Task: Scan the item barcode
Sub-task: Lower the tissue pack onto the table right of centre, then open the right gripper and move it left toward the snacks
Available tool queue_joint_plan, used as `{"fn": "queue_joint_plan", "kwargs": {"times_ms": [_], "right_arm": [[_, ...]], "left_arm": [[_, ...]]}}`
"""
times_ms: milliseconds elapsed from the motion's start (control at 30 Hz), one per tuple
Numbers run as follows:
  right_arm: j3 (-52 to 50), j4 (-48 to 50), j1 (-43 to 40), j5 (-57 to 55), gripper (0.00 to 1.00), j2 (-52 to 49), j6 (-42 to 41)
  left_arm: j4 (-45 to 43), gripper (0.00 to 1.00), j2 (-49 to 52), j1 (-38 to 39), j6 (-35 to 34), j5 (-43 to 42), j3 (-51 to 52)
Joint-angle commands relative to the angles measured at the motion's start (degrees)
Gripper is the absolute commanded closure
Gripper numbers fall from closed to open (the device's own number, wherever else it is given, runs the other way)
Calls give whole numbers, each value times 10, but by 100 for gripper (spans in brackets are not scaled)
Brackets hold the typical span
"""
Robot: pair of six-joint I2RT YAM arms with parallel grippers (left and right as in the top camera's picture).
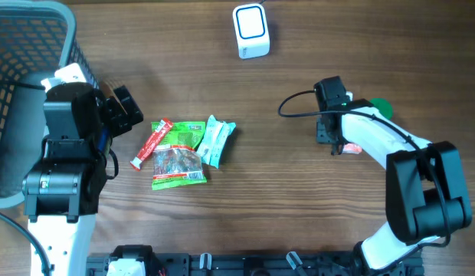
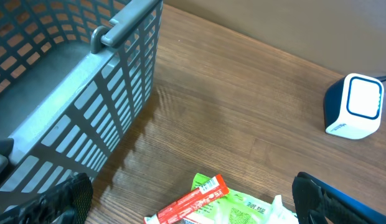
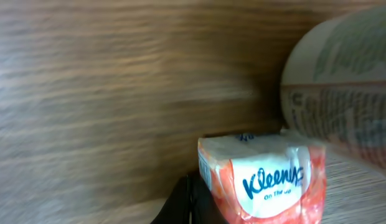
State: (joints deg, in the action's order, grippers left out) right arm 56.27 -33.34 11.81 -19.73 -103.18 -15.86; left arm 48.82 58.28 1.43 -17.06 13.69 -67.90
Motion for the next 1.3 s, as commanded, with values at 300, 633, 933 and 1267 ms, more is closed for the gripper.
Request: {"fn": "queue_joint_plan", "kwargs": {"times_ms": [300, 633, 933, 1267], "right_arm": [[-5, 7, -81, -12, 96, -5, 15], [52, -48, -82, 258, 92, 9, 83], [57, -12, -31, 580, 56, 14, 11], [53, 90, 140, 563, 18, 14, -161]], "left_arm": [[-2, 0, 0, -3, 3, 5, -8], [-2, 0, 0, -3, 3, 5, -8], [-2, 0, 0, -3, 3, 5, -8], [-2, 0, 0, -3, 3, 5, -8]]}}
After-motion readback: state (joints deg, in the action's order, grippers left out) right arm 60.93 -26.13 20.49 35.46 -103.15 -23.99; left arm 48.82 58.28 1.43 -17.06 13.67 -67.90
